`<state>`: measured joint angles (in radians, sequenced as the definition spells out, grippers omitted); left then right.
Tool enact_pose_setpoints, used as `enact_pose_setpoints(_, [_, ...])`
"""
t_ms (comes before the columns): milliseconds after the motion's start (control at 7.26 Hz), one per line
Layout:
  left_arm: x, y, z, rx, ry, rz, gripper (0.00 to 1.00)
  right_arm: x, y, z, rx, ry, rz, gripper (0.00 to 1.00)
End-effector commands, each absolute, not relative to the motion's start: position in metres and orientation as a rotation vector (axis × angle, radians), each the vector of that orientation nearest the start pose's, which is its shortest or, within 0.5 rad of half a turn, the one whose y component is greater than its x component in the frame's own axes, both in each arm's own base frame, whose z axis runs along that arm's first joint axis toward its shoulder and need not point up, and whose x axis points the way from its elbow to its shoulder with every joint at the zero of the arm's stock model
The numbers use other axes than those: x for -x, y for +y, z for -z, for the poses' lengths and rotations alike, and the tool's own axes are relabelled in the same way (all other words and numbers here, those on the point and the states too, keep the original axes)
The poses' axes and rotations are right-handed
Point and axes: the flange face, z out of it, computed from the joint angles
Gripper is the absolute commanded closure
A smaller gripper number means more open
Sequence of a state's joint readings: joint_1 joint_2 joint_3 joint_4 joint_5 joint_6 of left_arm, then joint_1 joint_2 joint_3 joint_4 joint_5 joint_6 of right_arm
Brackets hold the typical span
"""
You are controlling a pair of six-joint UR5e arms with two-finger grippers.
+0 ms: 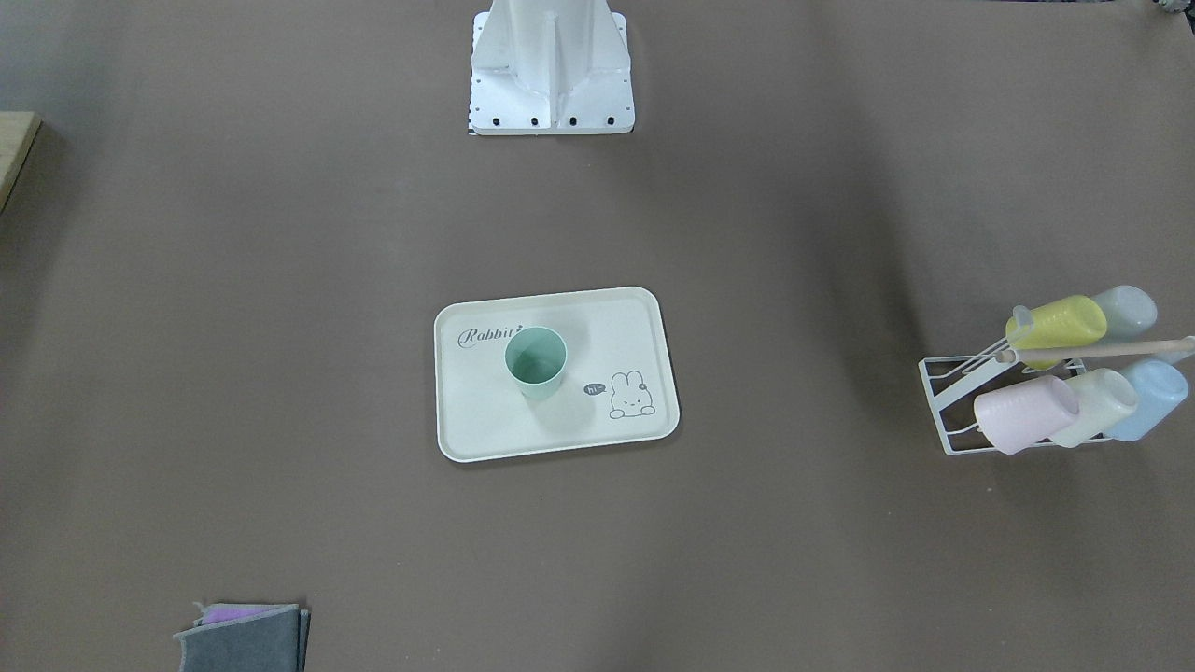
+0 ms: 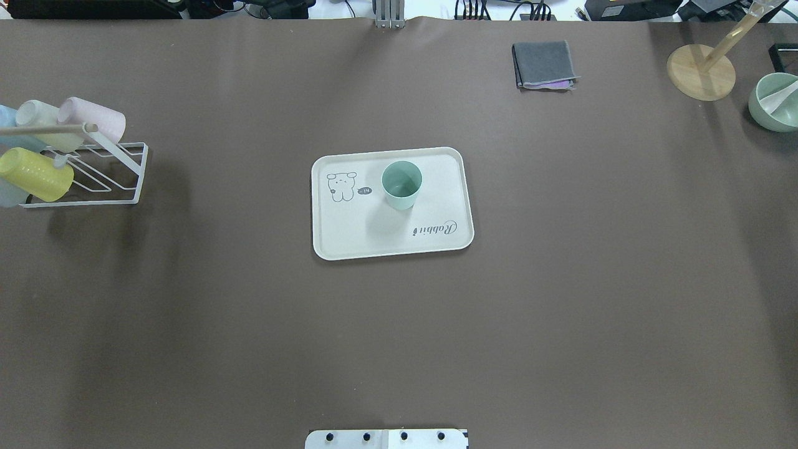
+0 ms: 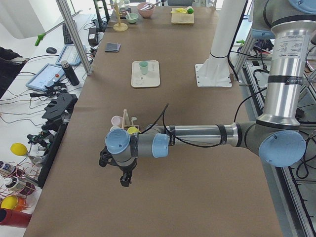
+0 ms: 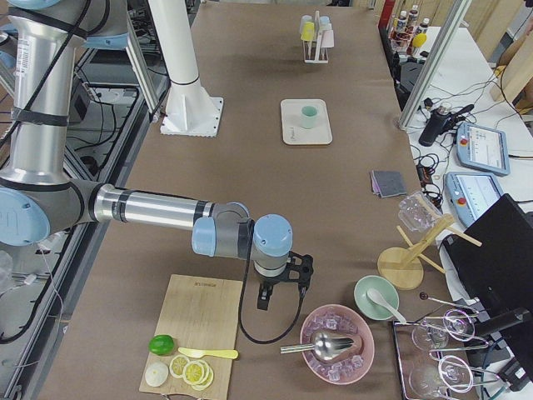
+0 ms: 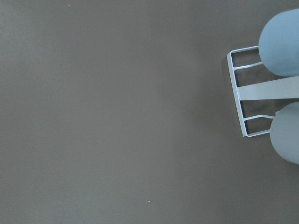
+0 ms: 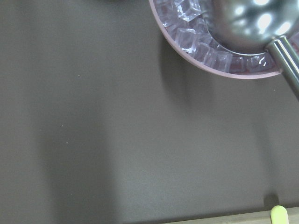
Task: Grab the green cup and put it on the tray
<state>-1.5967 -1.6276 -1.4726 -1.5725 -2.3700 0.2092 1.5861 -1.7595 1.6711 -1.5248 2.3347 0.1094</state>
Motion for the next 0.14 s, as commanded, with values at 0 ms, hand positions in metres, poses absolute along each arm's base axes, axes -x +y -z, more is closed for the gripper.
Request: enact_pose_setpoints(0, [0.0753,-0.5111,-0.6758,-0.056,0.799,-0.155,0.01,-0.0706,-0.4064,-0.6909,0.077,-0.762,-0.136,0.00])
